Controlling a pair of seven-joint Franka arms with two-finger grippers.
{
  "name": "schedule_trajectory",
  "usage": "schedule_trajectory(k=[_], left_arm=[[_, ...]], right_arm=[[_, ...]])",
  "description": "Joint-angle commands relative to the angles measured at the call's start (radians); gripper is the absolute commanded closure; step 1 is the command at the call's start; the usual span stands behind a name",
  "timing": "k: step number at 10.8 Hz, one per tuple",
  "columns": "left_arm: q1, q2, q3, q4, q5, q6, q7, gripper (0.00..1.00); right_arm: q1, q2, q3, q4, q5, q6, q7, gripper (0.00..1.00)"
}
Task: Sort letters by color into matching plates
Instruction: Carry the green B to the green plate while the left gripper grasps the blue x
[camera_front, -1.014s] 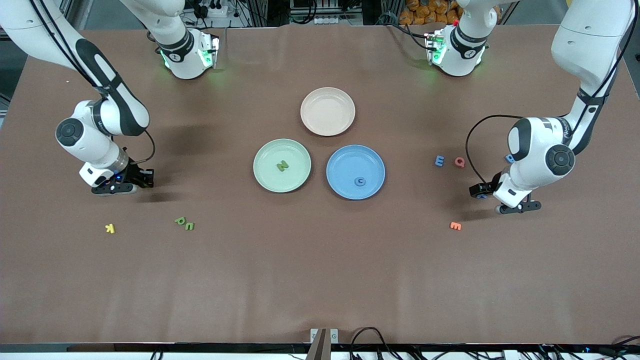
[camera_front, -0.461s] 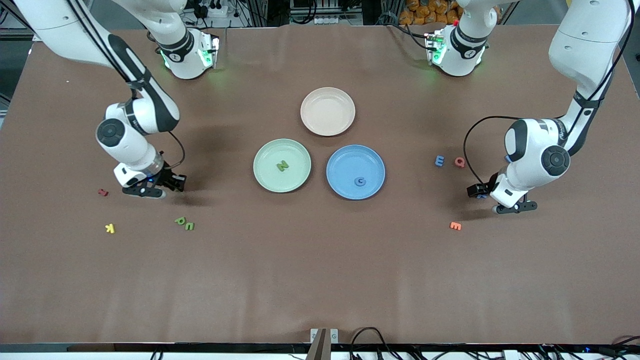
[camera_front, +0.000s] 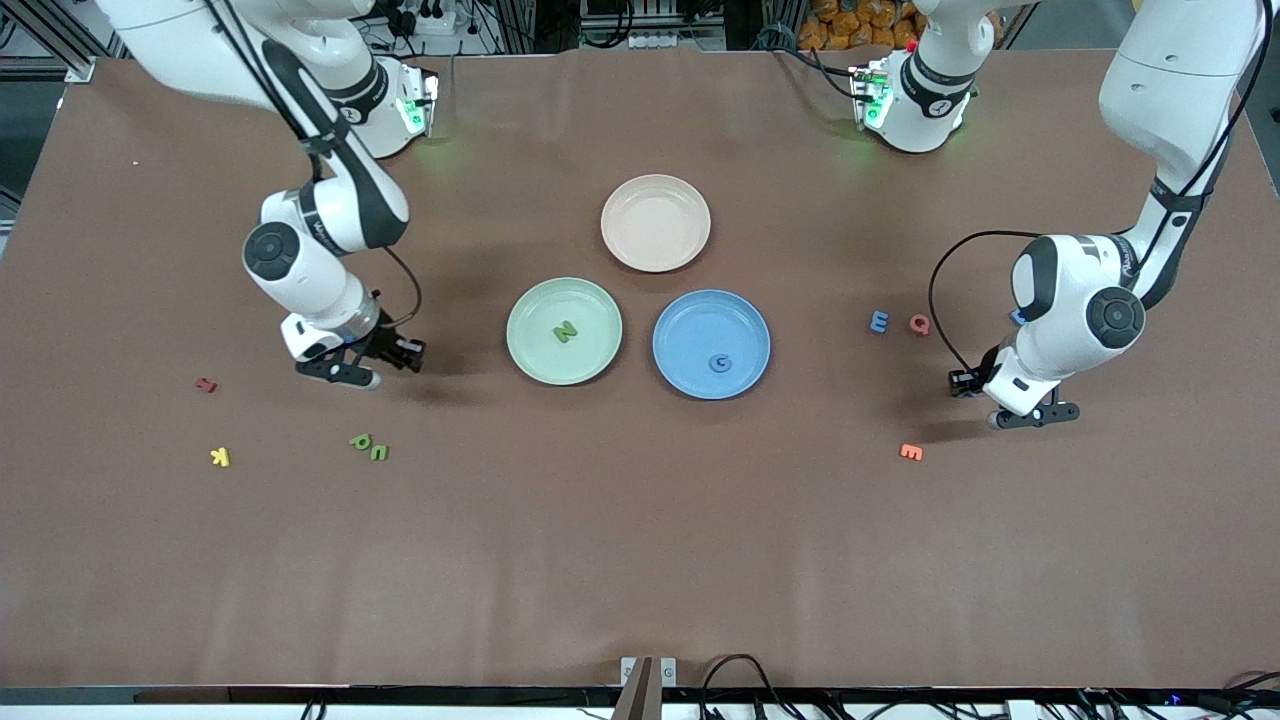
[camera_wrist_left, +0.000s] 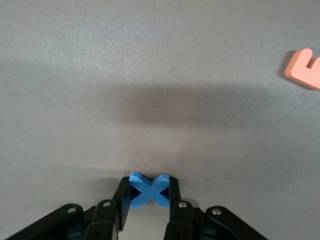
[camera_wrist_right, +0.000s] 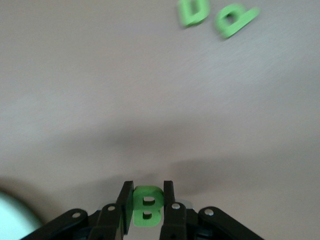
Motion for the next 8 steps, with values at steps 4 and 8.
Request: schedule_trajectory(k=[4,8], left_arm=[[-0.019,-0.021,-0.009,0.010,-0.017,-0.025,-0.019,1.00],[-0.052,-0.071,-0.044,0.021,-0.029,-0.111,-0.090,1.00]], right_arm=[[0.262,-0.020,-0.006,0.024,0.147,-0.059,0.222,0.78],[0.366,0.061,-0.006,0.108,0.147,-0.059,0.380,0.77]])
